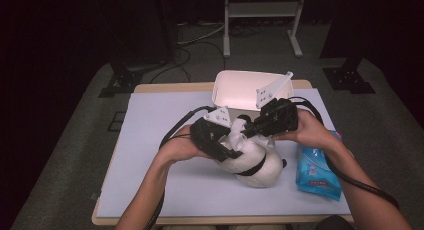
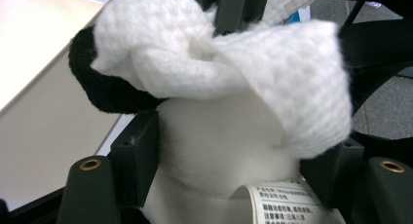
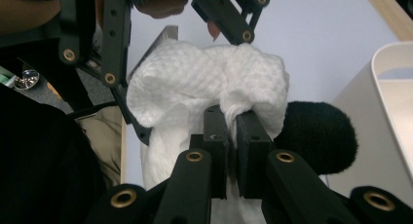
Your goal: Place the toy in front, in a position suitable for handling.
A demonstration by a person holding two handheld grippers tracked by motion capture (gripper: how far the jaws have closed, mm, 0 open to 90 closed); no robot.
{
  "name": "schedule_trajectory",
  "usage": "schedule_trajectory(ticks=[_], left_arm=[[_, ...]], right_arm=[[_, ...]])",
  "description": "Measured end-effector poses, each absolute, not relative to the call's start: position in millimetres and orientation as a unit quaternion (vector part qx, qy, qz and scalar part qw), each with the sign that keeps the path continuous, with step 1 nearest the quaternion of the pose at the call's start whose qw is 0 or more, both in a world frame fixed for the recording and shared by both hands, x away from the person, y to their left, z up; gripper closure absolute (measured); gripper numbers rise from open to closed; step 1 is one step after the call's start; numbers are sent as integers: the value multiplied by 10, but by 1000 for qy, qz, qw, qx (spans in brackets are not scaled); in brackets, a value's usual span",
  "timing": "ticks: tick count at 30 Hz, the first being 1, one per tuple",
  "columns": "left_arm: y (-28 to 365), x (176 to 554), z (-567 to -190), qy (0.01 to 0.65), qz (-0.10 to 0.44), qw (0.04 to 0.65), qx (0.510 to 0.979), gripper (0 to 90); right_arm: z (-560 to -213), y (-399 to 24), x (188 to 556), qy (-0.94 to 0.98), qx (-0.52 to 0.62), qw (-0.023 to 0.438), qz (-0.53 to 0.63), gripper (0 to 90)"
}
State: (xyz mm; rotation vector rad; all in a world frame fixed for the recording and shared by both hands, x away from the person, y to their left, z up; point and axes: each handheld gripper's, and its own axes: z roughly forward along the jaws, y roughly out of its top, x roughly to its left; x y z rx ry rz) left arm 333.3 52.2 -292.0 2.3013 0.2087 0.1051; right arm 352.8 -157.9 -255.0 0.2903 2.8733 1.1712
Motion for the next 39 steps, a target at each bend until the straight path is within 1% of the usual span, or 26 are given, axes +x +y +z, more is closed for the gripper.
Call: schedule_trajectory(ticks=[6,9,11,27,29,30,32,34,35,38,39], left_arm=[[499,3347,-2933,84,38,408,908,257],[496,3350,-2921,85,40,414,905,230],[501,3355,-2912,89,41,414,905,211],[549,3413,-3015,101,39,411,905,169],[544,3424,-3038,106,36,412,904,144],[537,3423,-3049,104,35,417,902,145],[523,3408,-3054,96,37,426,899,217],[508,3401,-3051,95,39,427,898,233],[478,3385,-3041,89,44,429,898,266],[448,3375,-3026,85,47,430,897,277],[414,3369,-3012,79,48,429,899,277]], right_arm=[[-2620,-1654,3539,920,99,13,380,845],[-2622,-1686,3538,920,101,18,379,846],[-2622,-1713,3536,921,103,29,376,846],[-2620,-1948,3524,915,123,44,382,847],[-2610,-1973,3503,915,125,47,380,847],[-2608,-1987,3502,915,124,48,380,847],[-2604,-2017,3492,915,127,49,379,845],[-2599,-2027,3490,915,128,49,379,845],[-2581,-2035,3481,916,128,54,376,845],[-2555,-2022,3471,917,123,57,375,844],[-2525,-1989,3459,919,117,50,373,844]])
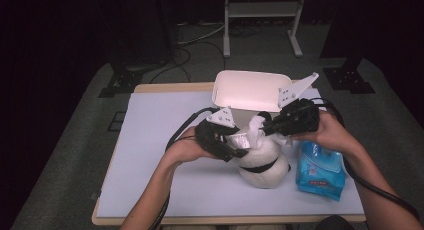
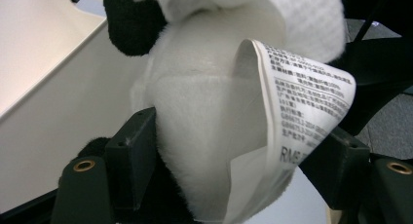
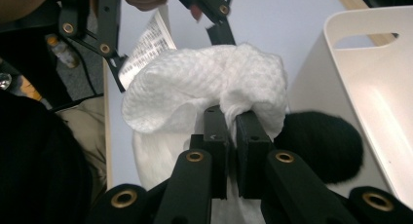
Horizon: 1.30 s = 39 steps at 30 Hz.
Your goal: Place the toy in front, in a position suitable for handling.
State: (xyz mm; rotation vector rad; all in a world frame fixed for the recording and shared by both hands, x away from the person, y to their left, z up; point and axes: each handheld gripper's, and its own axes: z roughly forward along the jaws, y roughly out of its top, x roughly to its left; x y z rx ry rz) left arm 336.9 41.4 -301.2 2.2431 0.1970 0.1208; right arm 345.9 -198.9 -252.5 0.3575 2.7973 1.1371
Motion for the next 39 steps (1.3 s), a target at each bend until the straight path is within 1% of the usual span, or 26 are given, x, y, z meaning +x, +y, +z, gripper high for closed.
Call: schedule_trajectory(ticks=[5,8,12,15,18,22,33,34,38,39], left_arm=[[366,3367,-2996,77,50,428,899,276],[366,3372,-2989,78,51,427,900,260],[395,3364,-2984,84,52,434,896,200],[420,3357,-2977,86,53,437,894,186],[451,3360,-2983,93,58,425,898,178],[474,3392,-3084,102,47,423,899,178],[428,3461,-3355,114,16,422,899,178],[402,3473,-3404,115,6,424,899,178],[335,3492,-3476,111,-2,436,893,177],[335,3492,-3476,111,-2,436,893,165]], right_arm=[[-2497,-1884,3450,925,107,55,362,843],[-2505,-1865,3460,926,106,52,357,844],[-2538,-1935,3469,925,112,48,361,844],[-2546,-1989,3466,923,117,47,363,844],[-2551,-2094,3464,920,128,48,367,844],[-2562,-2213,3441,917,135,49,372,844],[-2574,-2315,3396,914,139,50,377,844],[-2574,-2334,3388,914,139,52,377,844],[-2575,-2362,3375,914,142,52,378,844],[-2574,-2366,3373,914,141,51,378,844]])
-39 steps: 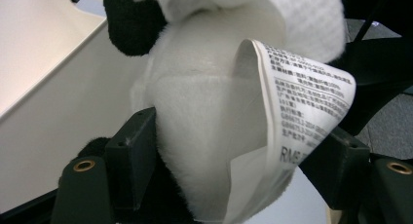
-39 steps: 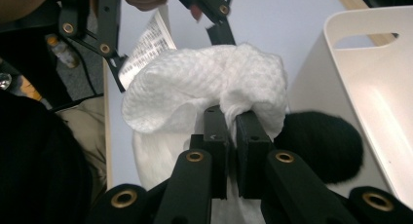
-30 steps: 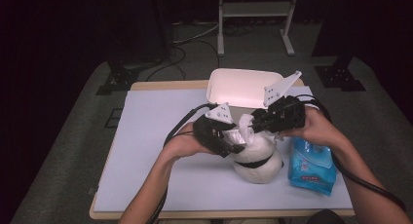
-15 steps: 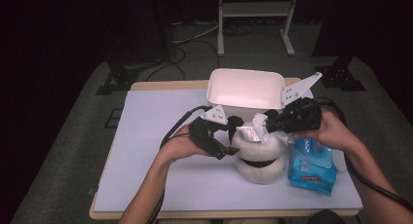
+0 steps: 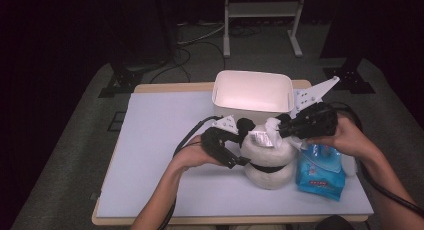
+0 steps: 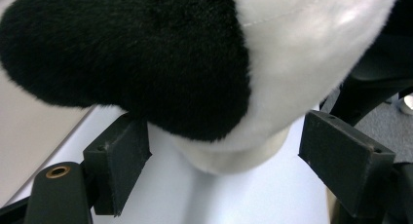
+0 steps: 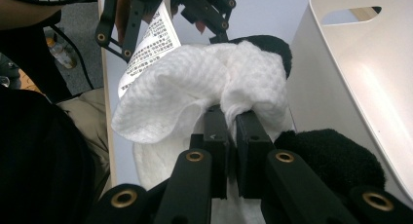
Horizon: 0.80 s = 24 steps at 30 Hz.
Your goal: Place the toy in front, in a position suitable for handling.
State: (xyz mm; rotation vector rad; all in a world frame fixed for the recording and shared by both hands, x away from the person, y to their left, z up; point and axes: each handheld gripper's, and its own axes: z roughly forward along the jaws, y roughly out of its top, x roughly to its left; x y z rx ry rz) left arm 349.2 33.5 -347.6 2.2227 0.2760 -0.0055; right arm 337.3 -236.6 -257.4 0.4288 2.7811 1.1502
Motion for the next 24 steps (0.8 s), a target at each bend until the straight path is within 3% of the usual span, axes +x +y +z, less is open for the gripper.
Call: schedule_trajectory(ticks=[9,15,24], left_arm=[[234,3536,-3522,115,-12,458,882,148],[261,3533,-3473,113,-11,467,877,252],[431,3484,-3300,119,10,466,877,285]], right_arm=[[-2588,-2408,3375,910,147,48,385,844],[-2594,-2436,3385,906,150,43,394,844],[-2553,-2354,3430,900,147,40,408,844]])
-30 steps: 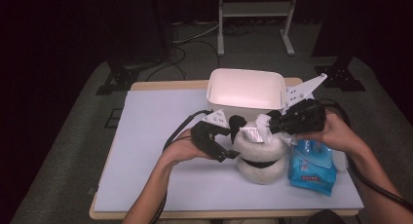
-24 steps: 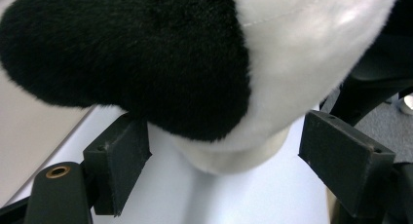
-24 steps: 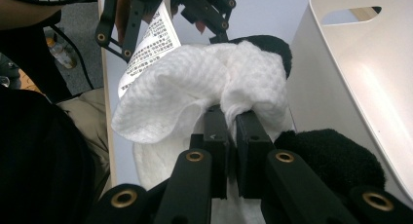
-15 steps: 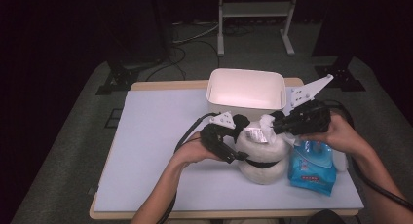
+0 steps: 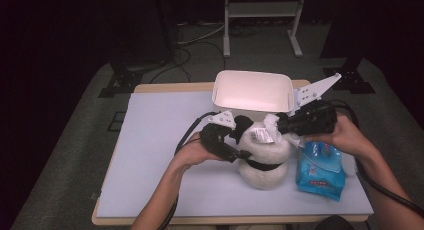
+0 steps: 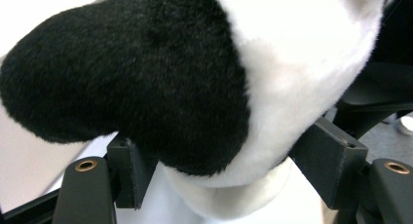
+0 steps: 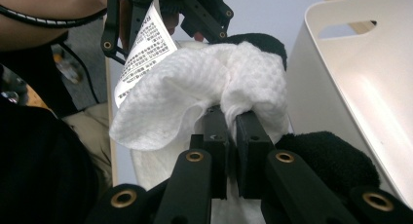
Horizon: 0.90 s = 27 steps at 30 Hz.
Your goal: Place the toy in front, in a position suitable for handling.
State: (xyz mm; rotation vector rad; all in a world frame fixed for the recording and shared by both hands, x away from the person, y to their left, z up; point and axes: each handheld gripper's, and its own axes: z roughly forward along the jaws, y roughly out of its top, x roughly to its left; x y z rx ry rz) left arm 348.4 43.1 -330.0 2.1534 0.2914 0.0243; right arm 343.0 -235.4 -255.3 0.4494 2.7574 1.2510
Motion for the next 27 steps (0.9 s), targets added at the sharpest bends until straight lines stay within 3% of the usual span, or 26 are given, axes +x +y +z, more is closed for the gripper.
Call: schedule_trajectory(ticks=[16,27], left_arm=[[814,3337,-3078,128,51,432,891,304],[771,3317,-3110,118,50,427,895,308]], right_arm=[[-2666,-2059,3513,897,128,10,423,843],[-2692,-2004,3528,901,128,11,413,843]])
